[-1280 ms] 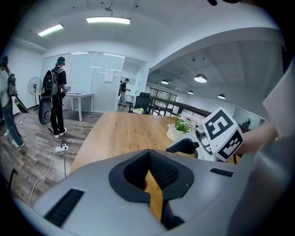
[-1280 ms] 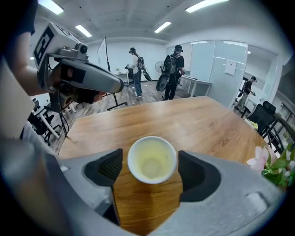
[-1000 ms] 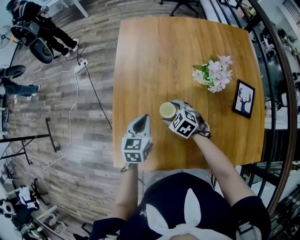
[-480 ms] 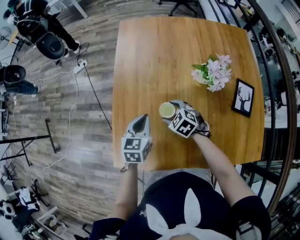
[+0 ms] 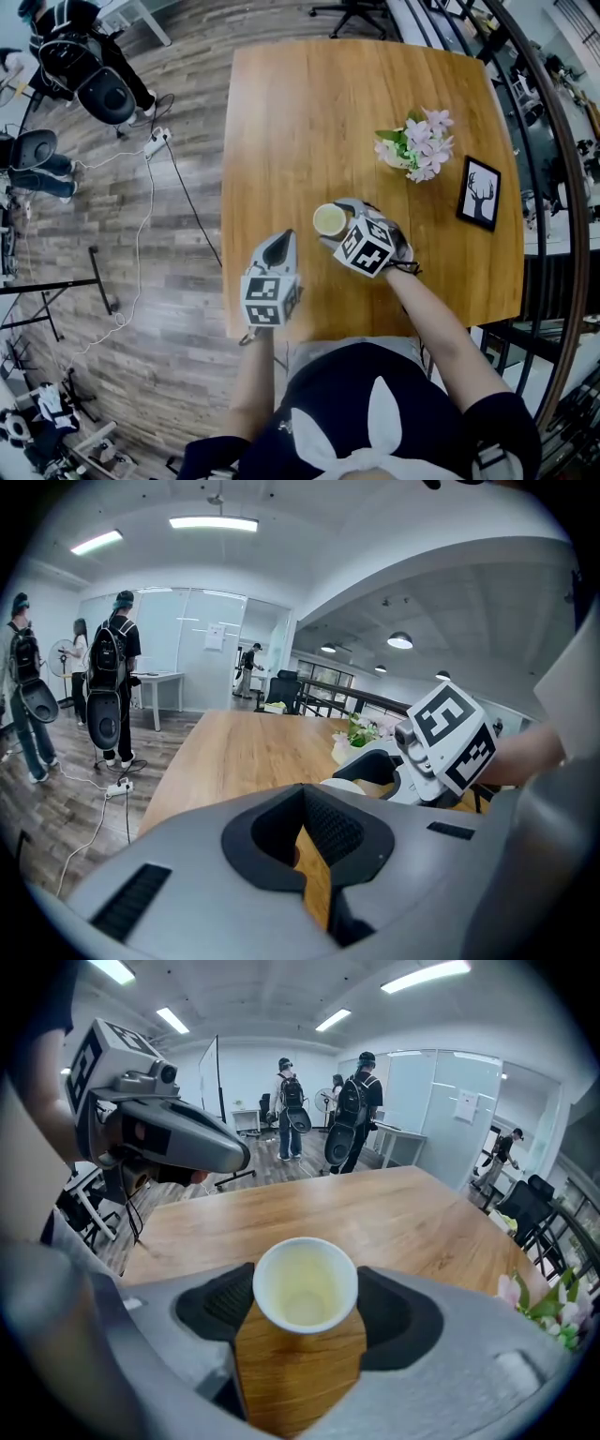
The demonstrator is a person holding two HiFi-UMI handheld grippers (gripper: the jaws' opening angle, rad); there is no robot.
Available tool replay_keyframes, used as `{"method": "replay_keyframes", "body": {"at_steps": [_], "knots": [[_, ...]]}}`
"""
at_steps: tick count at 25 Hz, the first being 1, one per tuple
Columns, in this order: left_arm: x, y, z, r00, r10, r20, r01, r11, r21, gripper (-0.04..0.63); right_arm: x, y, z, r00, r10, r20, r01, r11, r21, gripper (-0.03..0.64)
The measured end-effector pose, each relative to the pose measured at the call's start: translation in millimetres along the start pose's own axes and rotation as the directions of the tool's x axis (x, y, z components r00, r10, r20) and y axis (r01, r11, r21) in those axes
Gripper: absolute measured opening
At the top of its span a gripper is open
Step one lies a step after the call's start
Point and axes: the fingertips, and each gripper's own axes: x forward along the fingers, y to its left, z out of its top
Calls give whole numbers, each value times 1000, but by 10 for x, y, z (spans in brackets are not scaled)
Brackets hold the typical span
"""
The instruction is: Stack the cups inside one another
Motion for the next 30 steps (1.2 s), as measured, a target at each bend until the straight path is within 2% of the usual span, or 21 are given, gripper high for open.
{"method": "replay_keyframes", "body": {"at_steps": [18,30], "knots": [[-285,-221,148,998,-30,51,27,999,44,11,-799,138,452,987,-85,140,85,996,3,339],[-394,-429,199,997,-56,58,51,995,90,11,-1243,234,452,972,-140,186,139,990,15,339]]}}
